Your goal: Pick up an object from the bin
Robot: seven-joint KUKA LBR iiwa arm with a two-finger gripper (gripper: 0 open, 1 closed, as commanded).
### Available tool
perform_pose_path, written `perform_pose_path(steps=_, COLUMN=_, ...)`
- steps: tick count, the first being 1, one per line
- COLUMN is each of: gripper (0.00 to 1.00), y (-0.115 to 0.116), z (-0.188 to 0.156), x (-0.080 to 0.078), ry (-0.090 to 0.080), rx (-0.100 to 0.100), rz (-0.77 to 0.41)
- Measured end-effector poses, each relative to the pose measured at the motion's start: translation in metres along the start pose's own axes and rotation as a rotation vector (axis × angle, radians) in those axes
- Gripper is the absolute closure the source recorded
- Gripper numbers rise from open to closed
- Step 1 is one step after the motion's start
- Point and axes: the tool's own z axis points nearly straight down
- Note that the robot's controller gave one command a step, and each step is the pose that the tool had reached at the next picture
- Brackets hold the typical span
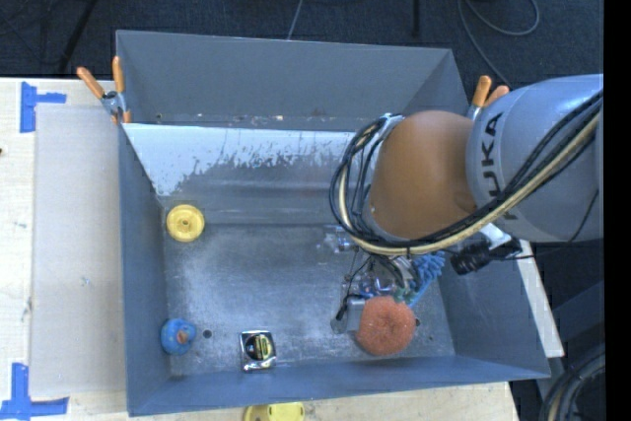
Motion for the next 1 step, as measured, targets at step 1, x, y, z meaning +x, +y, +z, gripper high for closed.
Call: perform_pose_path(steps=1, gripper=0.00, y=-0.0003, z=-0.0041, x=-0.0018, ry=-0.008, rx=0.000, rz=0.002)
